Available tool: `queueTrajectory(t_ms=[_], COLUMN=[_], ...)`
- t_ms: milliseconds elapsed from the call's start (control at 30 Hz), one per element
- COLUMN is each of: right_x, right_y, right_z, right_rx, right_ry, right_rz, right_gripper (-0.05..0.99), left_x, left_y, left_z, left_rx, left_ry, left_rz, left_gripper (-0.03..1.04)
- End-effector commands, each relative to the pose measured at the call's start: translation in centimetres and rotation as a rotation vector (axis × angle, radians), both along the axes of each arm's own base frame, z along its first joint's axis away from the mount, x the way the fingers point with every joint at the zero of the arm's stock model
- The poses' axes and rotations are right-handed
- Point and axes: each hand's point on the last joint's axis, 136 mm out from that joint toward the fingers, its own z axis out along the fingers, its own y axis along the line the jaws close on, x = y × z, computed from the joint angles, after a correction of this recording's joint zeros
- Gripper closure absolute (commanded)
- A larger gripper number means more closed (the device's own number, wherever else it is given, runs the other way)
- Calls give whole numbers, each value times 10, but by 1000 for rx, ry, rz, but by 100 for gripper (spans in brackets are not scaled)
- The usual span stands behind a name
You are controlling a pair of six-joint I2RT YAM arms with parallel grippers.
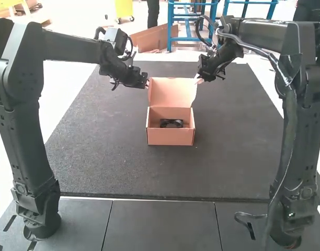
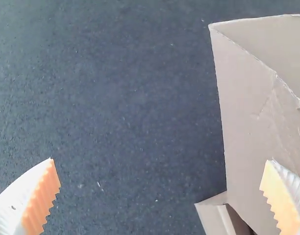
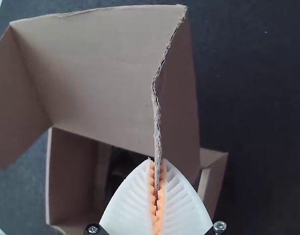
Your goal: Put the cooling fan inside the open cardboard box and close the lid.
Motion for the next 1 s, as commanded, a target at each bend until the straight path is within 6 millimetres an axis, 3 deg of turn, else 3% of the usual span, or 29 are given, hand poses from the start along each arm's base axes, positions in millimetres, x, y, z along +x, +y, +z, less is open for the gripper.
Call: queueTrajectory(t_ms=[0, 433, 967], right_x=[-14, -42, -59], right_y=[12, 16, 10], right_z=[6, 10, 15], right_rx=[1, -1, 6], right_ry=[2, 17, 22], right_rz=[31, 62, 63], right_gripper=[95, 95, 95], left_x=[0, -14, -30], left_y=[-9, -4, -13], left_z=[48, 55, 46], left_rx=[-44, -36, -90], left_ry=[-89, -66, -9], left_rz=[-14, -15, -40], left_gripper=[4, 4, 4])
